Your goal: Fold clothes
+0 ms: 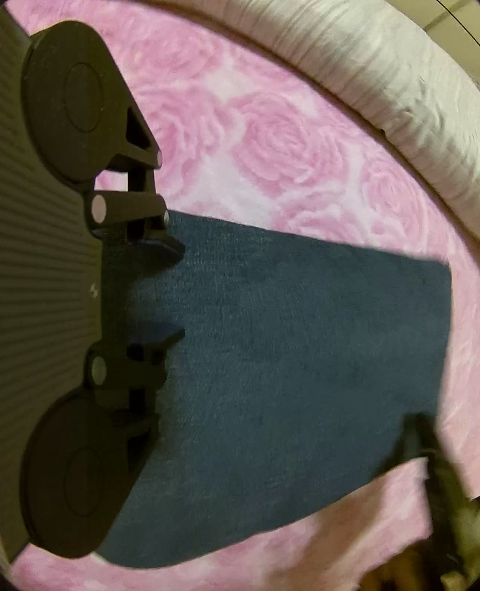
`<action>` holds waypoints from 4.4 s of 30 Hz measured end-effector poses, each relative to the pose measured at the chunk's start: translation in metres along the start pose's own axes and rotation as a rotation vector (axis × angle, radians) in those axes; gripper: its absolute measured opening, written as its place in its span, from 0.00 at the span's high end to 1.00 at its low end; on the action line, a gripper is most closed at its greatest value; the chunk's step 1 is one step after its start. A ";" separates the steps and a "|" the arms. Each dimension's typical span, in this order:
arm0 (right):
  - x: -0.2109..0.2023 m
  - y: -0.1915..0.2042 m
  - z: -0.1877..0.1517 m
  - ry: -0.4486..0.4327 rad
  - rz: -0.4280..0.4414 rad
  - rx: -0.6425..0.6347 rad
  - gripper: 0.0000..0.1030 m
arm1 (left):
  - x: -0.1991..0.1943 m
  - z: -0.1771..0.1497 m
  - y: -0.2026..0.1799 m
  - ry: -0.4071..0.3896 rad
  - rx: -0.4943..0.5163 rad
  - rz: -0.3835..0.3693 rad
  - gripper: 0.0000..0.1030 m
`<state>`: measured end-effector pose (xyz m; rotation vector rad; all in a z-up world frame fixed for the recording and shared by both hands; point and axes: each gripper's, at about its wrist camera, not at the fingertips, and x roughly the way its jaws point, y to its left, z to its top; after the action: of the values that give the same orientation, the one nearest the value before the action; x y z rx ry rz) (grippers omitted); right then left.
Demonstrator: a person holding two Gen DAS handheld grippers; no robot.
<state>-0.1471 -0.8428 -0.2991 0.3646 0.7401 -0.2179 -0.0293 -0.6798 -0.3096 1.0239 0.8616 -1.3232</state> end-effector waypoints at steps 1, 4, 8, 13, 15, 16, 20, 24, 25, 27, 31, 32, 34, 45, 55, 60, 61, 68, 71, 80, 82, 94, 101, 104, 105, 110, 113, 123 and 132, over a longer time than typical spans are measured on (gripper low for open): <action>0.013 -0.006 -0.003 0.041 -0.017 0.015 0.78 | 0.001 -0.001 0.004 -0.010 -0.015 -0.012 0.59; 0.004 -0.001 -0.005 0.034 -0.025 0.036 0.78 | -0.003 -0.005 0.014 -0.035 -0.056 -0.047 0.59; -0.030 0.020 -0.016 0.022 0.017 0.111 0.73 | -0.032 -0.022 0.028 -0.062 -0.072 -0.007 0.65; -0.073 0.113 -0.055 0.057 0.073 -0.025 0.43 | -0.063 -0.060 0.043 -0.073 0.007 0.101 0.64; -0.076 0.161 -0.077 0.080 0.124 -0.186 0.38 | -0.067 -0.074 0.037 -0.084 0.092 0.152 0.63; -0.072 0.182 -0.089 0.083 0.126 -0.277 0.37 | -0.068 -0.080 0.031 -0.089 0.139 0.178 0.61; -0.035 0.244 -0.133 0.132 0.007 -0.591 0.36 | -0.068 -0.104 0.007 -0.114 0.272 0.210 0.58; 0.008 0.277 -0.168 0.178 -0.187 -0.884 0.36 | -0.071 -0.128 -0.007 -0.153 0.254 0.176 0.57; 0.017 0.281 -0.173 0.183 -0.236 -0.944 0.37 | -0.072 -0.135 -0.011 -0.161 0.242 0.172 0.57; 0.031 0.276 -0.175 0.193 -0.299 -0.996 0.37 | -0.075 -0.147 -0.016 -0.175 0.217 0.162 0.57; 0.043 0.264 -0.176 0.199 -0.345 -1.028 0.76 | -0.083 -0.168 -0.028 -0.190 0.176 0.142 0.57; 0.038 0.260 -0.176 0.190 -0.332 -1.032 0.78 | -0.087 -0.173 -0.032 -0.193 0.173 0.136 0.57; 0.022 0.252 -0.176 0.193 -0.301 -1.041 0.85 | -0.095 -0.183 -0.041 -0.199 0.172 0.125 0.57; -0.152 0.134 -0.212 0.383 -0.287 -1.144 0.91 | -0.123 -0.176 -0.121 -0.214 0.213 -0.019 0.57; -0.210 0.057 -0.235 0.413 -0.417 -0.837 0.71 | -0.097 -0.071 -0.150 -0.227 0.281 -0.045 0.57; -0.248 0.019 -0.225 0.167 -0.351 0.098 0.44 | -0.067 -0.003 -0.129 -0.235 0.226 -0.027 0.54; -0.253 0.009 -0.229 0.094 -0.325 0.292 0.37 | -0.059 0.009 -0.124 -0.234 0.207 -0.031 0.54; -0.220 -0.037 -0.266 -0.197 -0.228 0.996 0.36 | -0.009 0.049 -0.111 -0.143 0.242 -0.063 0.52; -0.221 -0.073 -0.277 -0.237 -0.178 1.155 0.70 | -0.002 0.045 -0.112 -0.120 0.247 -0.093 0.52; -0.230 -0.191 -0.187 -0.087 -0.104 0.918 0.90 | -0.001 0.049 -0.155 -0.121 0.178 -0.198 0.53; -0.215 -0.209 -0.177 0.014 -0.113 0.852 0.82 | 0.003 0.052 -0.161 -0.118 0.166 -0.182 0.50; -0.284 -0.097 -0.218 -0.041 -0.359 0.553 0.51 | -0.040 0.026 -0.181 -0.239 0.397 -0.044 0.56; -0.263 -0.009 -0.240 -0.090 -0.280 0.369 0.51 | -0.039 -0.009 -0.205 -0.374 0.572 -0.038 0.56; -0.243 -0.008 -0.260 -0.076 -0.263 0.423 0.51 | -0.016 -0.016 -0.205 -0.361 0.600 -0.039 0.54; -0.238 -0.012 -0.267 -0.059 -0.265 0.450 0.51 | -0.010 -0.018 -0.204 -0.363 0.605 -0.050 0.51; -0.252 -0.002 -0.274 -0.061 -0.320 0.407 0.51 | -0.001 -0.016 -0.199 -0.361 0.582 -0.084 0.49; -0.264 0.022 -0.271 -0.095 -0.359 0.298 0.51 | 0.000 -0.018 -0.196 -0.373 0.571 -0.099 0.49; -0.236 0.017 -0.262 0.002 -0.299 0.371 0.53 | -0.017 -0.017 -0.183 -0.386 0.499 -0.175 0.53; -0.233 -0.007 -0.229 -0.060 -0.351 0.400 0.53 | -0.008 0.015 -0.158 -0.310 0.363 -0.184 0.60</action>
<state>-0.4580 -0.7430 -0.2951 0.6031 0.6962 -0.7115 -0.1885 -0.6864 -0.3128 0.9939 0.4977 -1.7858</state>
